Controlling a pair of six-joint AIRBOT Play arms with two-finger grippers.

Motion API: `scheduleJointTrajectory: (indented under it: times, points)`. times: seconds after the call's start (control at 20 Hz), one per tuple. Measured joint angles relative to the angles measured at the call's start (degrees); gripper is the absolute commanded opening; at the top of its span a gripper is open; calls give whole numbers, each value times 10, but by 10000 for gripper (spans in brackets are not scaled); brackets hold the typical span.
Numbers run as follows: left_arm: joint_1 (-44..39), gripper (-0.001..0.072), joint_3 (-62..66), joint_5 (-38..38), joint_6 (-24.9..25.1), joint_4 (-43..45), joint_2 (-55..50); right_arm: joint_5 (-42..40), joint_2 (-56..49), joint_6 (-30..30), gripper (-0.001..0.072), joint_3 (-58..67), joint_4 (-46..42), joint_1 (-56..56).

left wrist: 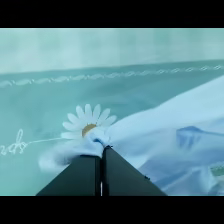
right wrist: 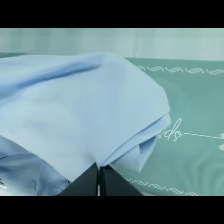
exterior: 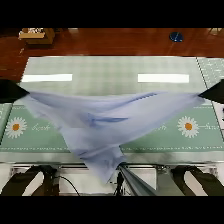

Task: Fold the shirts.

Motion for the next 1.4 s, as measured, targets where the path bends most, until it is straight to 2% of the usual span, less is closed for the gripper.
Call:
scheduleJointTrajectory:
  times: [0.2,0.55,0.95,1.0,1.1,1.15,1.35,1.4]
  points:
    - [0,20,-69,73,26,-25,-80,-100,-99,-3,20,-57,19,0]
    - [0,20,-92,206,38,-95,-183,-196,-269,-18,21,-76,64,0]
    - [-1,20,-95,371,40,-149,-247,-382,-324,-10,24,-78,71,0]
    - [-2,21,-95,387,40,-159,-258,-393,-328,-9,47,-78,71,0]
    - [-8,20,-95,408,39,-176,-280,-407,-337,-5,202,-78,65,0]
    - [-14,21,-95,411,38,-182,-291,-411,-342,-5,244,-78,62,0]
    - [-39,20,-95,415,38,-195,-325,-417,-346,-34,263,-77,63,-4]
    - [-44,21,-95,413,38,-196,-329,-417,-342,-46,329,-75,64,-7]
